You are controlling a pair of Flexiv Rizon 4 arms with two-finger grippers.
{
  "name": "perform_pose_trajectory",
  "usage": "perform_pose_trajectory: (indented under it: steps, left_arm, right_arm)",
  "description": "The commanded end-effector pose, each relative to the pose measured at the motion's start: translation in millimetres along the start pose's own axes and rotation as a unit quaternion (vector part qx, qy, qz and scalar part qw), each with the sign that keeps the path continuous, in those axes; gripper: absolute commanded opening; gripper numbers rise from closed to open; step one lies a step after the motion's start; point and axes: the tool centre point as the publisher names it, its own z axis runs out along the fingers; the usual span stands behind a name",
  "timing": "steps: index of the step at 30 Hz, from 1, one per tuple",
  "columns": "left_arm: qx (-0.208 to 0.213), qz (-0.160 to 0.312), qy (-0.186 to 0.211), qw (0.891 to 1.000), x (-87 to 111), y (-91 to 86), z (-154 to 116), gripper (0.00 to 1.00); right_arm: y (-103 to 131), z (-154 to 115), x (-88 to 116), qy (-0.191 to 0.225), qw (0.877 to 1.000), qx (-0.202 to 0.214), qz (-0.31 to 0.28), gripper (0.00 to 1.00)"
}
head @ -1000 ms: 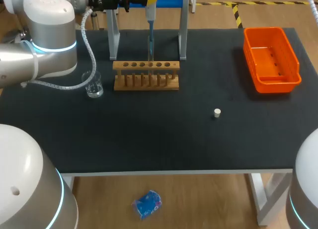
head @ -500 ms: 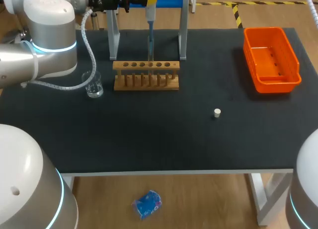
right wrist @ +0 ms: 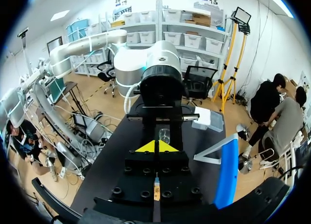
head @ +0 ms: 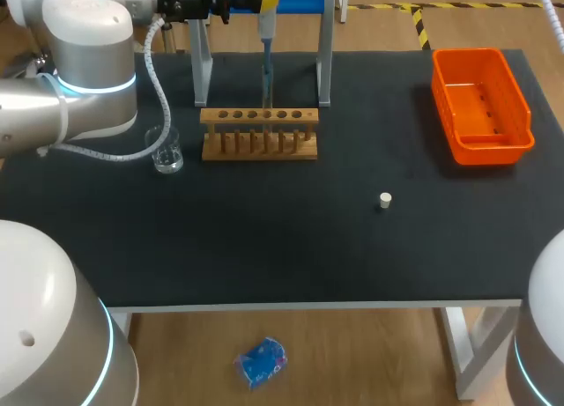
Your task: Invert the test tube, pick up the pipette, mount the tip to pipette, aspirate from beaker and dispense into the tube, eject the tip, return the pipette, and cap with the stopper.
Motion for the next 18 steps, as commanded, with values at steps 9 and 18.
perform_pose_trajectory:
  steps: [9, 18]
  left_arm:
    - [0.002, 0.0, -0.001, 1.0, -1.3, -5.8, -0.6, 0.0]
    - [0.002, 0.0, -0.001, 1.0, -1.3, -5.8, -0.6, 0.0]
  right_arm:
    - [1.6, -3.5, -3.0, -0.003, 1.0, 0.003, -0.007, 0.0]
    - [14.4, -15.2, -3.5, -0.011, 1.0, 0.002, -0.021, 0.0]
